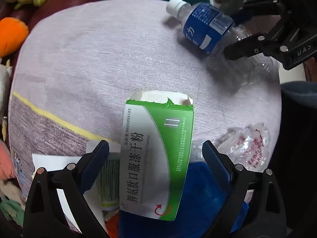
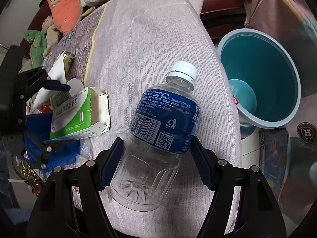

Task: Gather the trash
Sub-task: 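Grasp the green medicine box with left tool while right tool grasps the water bottle, then carry box and bottle over the teal wastebasket and open both tools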

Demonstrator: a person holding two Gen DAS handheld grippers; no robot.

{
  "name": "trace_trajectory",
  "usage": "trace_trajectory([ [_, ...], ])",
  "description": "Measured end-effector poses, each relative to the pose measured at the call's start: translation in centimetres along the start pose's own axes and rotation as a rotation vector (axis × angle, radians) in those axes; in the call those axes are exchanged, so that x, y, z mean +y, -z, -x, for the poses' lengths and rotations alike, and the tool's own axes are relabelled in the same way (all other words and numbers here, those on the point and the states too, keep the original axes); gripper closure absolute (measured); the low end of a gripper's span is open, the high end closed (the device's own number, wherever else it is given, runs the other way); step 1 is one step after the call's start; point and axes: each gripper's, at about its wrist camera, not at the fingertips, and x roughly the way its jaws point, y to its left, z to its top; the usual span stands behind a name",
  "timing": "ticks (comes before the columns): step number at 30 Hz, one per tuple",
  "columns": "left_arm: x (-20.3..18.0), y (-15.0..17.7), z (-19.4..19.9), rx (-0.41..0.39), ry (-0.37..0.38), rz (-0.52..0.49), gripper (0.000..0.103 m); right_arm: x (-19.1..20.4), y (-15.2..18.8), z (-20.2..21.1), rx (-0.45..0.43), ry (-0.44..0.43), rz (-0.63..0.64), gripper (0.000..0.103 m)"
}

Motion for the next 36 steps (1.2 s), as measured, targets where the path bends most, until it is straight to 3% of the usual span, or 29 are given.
trace_trajectory([
  [9,-1.0,-2.1,-3.6,0.193,0.011,-0.042,0.01,-1.5,-0.1,0.5,-0.005,-0.033,0.032,0.036],
  [10,-0.8,-2.5,-3.9,0.2,0.011,-0.028,0.012,-1.7,-0.1,0.6,-0.007,-0.038,0.033,0.036],
  [11,-0.3,-2.9,-4.1,0.204,0.009,0.01,0.023,-1.9,0.0,0.6,-0.01,-0.047,0.034,0.036],
  [19,1.2,-1.7,-3.0,0.138,-0.059,0.213,0.028,-2.8,0.3,0.8,-0.026,-0.098,0.045,0.036],
  [22,2.8,-1.1,-0.9,0.068,-0.045,0.353,0.028,-2.8,0.3,0.6,-0.033,-0.103,0.057,0.036],
  [28,3.7,-2.2,0.5,0.004,-0.012,0.549,0.028,-2.7,-0.4,-0.2,-0.034,-0.13,0.049,0.036],
  [32,3.9,-3.8,-1.3,0.028,-0.006,0.669,0.026,-3.1,-0.2,-0.7,-0.038,-0.152,0.036,0.037],
  [36,3.4,-4.4,-2.3,0.086,-0.007,0.659,0.023,-4.1,0.2,0.2,-0.056,-0.153,0.029,0.037],
])
